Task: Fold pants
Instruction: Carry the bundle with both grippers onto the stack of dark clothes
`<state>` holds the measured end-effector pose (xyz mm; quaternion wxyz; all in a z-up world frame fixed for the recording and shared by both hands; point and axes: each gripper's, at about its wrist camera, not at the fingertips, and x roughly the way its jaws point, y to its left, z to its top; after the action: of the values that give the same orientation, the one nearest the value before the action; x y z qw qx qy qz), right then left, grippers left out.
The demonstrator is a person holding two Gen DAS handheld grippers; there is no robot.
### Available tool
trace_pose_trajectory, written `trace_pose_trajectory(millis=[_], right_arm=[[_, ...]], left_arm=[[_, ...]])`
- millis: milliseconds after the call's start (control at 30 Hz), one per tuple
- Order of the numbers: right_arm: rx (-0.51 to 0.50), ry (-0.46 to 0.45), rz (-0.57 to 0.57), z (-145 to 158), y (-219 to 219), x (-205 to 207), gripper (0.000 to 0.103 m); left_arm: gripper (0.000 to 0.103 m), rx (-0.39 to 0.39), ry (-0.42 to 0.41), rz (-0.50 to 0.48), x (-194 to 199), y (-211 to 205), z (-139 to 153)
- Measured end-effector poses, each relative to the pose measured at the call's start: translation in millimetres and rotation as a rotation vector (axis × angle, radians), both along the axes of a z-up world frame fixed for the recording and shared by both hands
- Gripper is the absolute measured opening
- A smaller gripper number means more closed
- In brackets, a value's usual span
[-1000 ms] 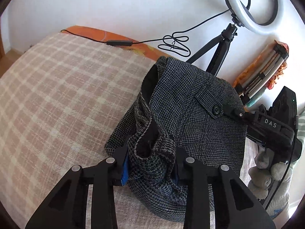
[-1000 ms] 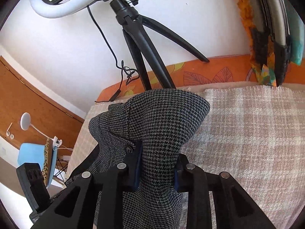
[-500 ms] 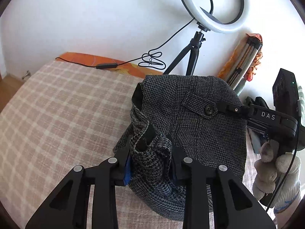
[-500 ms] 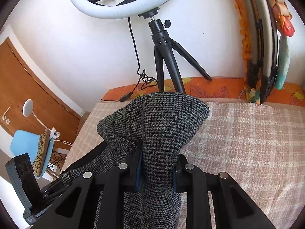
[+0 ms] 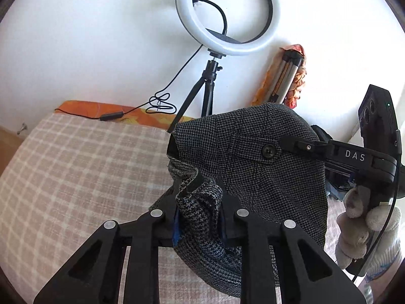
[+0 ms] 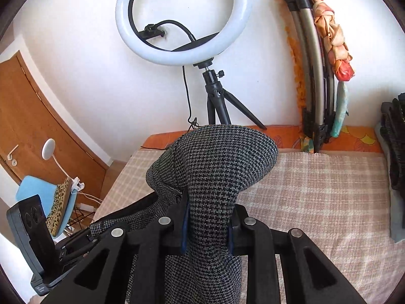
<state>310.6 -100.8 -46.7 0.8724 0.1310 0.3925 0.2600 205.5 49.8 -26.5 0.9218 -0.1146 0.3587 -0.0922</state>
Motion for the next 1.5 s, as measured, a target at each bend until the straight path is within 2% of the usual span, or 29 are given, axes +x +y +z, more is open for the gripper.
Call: trace_pose_trajectory(millis=[400, 767, 933, 1233, 1333, 1500], right_arm=[[-0.013, -0.081, -0.091, 45, -80, -27, 0.021], [-0.014, -0.202, -0.212, 115, -185, -40, 0.021], [-0.024, -0.243, -0.253, 137, -236, -38, 0.021], [-0.112, -0.246, -0.269, 150, -321, -5, 0.021], [-0.125, -0.241, -0.251, 144, -340, 12, 0.021], [-0.134, -0.223, -0.220, 120, -362, 46, 0.021]], left_arm=[[0.019, -0.016, -0.066, -0.111, 4, -72, 34], [0.019, -0.005, -0.181, -0.260, 26, -181, 96], [0.018, 0.020, -0.222, -0.317, 40, -234, 113], [0.018, -0.017, -0.254, -0.379, 67, -322, 110], [0.017, -0.031, -0.252, -0.385, 76, -343, 101], [0.016, -0.013, -0.255, -0.392, 93, -375, 81]])
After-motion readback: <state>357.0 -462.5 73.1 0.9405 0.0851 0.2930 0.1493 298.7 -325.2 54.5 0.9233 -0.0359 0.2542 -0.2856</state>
